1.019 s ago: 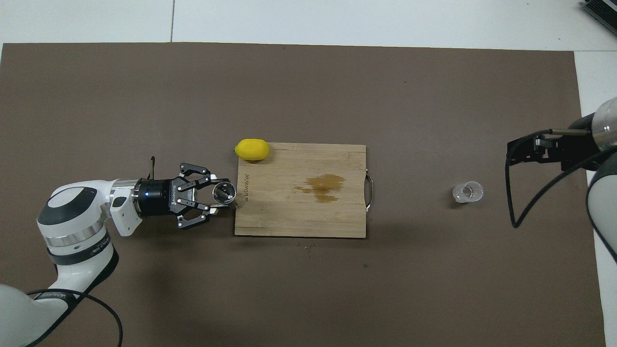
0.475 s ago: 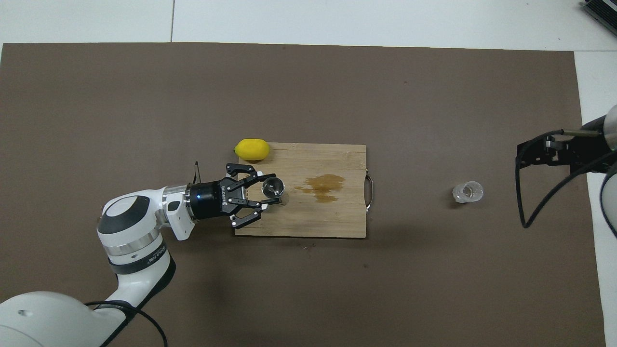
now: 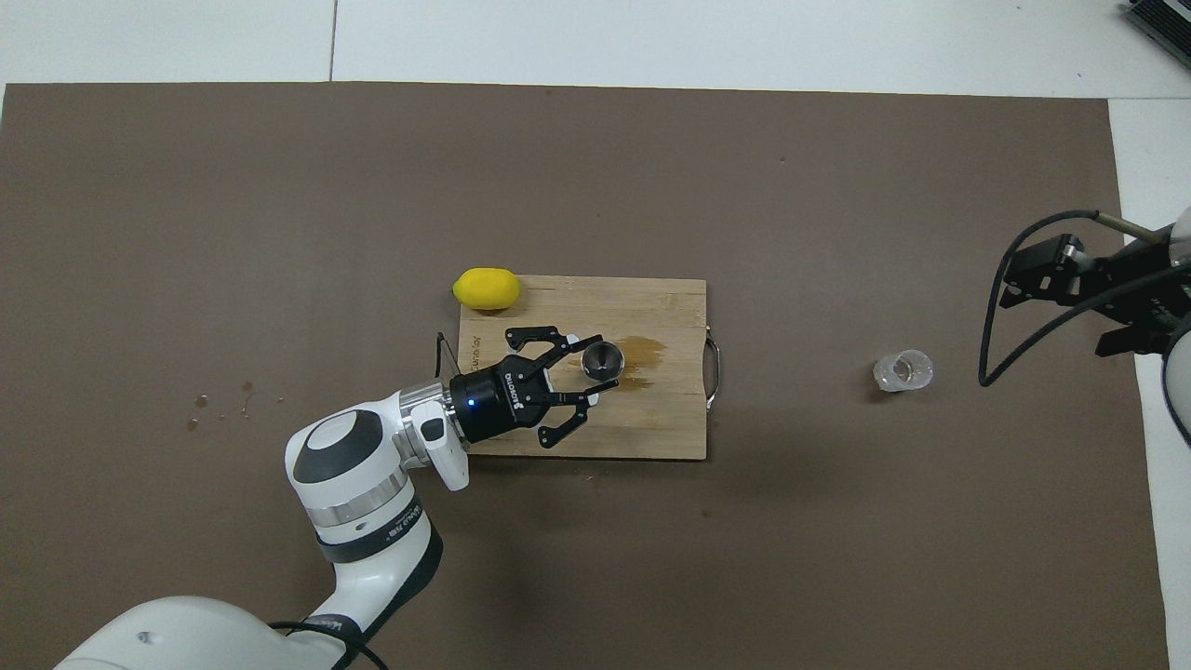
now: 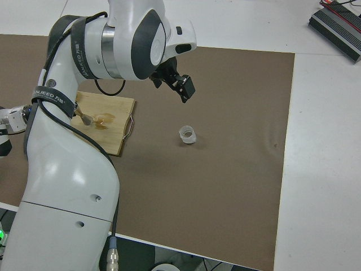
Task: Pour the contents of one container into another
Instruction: 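Release the cup with the left gripper while the right gripper grasps the glass, then lift the glass cup with the right gripper while the left gripper retracts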
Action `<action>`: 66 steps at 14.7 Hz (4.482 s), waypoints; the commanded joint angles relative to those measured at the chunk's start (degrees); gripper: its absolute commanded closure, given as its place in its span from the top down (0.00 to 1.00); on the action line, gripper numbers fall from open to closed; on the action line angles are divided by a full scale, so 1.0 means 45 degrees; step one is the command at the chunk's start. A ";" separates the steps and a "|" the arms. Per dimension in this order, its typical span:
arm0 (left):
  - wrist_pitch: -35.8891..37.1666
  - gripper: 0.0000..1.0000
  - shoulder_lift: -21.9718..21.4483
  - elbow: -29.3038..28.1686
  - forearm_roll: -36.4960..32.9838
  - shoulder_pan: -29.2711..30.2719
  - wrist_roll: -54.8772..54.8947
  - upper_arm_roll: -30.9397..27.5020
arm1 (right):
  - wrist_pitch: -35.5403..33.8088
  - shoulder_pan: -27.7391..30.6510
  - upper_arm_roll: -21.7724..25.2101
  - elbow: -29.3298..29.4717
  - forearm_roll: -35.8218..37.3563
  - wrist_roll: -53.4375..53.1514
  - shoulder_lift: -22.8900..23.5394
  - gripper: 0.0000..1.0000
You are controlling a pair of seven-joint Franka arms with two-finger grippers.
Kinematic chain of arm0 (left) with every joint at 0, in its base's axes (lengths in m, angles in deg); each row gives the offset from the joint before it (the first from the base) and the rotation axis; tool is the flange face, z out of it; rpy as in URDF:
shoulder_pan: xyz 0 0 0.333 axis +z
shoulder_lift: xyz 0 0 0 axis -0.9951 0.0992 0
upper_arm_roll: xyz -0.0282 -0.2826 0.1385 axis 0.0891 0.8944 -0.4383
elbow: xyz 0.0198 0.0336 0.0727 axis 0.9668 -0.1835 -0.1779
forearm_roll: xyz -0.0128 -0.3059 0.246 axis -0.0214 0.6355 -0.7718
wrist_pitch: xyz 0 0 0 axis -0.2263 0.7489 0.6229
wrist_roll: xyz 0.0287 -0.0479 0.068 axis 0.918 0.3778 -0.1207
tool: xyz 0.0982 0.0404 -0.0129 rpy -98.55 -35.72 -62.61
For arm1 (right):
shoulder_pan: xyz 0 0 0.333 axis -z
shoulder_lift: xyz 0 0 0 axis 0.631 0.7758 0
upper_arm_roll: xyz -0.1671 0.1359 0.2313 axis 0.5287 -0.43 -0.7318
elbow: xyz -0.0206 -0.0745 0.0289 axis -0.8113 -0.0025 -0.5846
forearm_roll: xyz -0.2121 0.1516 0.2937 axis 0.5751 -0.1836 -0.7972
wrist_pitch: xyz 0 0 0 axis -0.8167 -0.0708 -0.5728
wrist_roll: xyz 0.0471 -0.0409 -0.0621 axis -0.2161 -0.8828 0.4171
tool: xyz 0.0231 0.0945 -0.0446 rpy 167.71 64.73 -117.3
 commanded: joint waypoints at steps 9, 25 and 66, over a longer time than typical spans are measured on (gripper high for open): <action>-0.0818 0.00 0.0921 0.1009 0.2347 -0.1393 0.2513 -0.0177 | 0.2025 0.2842 -0.0042 -0.1970 -0.3987 -0.5368 0.1800 1.00; -0.0817 0.08 0.1274 0.0892 0.2367 -0.1238 0.2514 -0.0236 | 0.5407 0.3899 -0.0042 -0.5738 -0.8342 -0.3359 0.3152 1.00; 0.6761 1.00 -0.3881 0.4875 -2.4137 0.9818 -1.4351 -0.0178 | 0.6540 -0.0667 -0.0081 -0.5332 -0.8623 -0.9015 0.1511 0.01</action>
